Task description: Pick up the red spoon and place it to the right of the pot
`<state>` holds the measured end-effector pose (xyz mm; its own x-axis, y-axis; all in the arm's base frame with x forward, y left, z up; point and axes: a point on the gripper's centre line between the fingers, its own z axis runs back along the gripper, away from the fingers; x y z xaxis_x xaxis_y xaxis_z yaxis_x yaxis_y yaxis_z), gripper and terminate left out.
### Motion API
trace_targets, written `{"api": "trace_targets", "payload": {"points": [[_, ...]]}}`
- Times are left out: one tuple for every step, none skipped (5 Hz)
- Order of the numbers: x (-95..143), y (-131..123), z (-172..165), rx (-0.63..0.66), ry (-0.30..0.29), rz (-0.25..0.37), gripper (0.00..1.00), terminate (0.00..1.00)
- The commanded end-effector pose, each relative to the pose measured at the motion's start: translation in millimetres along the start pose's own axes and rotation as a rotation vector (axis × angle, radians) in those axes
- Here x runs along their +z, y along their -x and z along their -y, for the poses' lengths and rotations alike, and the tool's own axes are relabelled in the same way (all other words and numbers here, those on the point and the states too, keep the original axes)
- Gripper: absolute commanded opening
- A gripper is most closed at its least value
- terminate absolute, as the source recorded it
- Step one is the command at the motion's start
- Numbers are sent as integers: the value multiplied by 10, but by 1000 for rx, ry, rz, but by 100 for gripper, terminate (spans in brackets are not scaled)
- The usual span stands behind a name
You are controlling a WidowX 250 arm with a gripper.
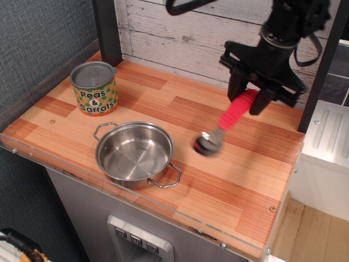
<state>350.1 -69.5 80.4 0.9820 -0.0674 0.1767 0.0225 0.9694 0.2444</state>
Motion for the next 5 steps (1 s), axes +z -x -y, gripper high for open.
{"api": "trace_targets", "payload": {"points": [[12,25,151,277,60,25,0,0],[-100,66,224,325,65,50,0,0],[-228,79,259,360,80,22,0,0],[-391,96,272,378,72,9,0,0],[-486,110,277,368,66,2,0,0]]}}
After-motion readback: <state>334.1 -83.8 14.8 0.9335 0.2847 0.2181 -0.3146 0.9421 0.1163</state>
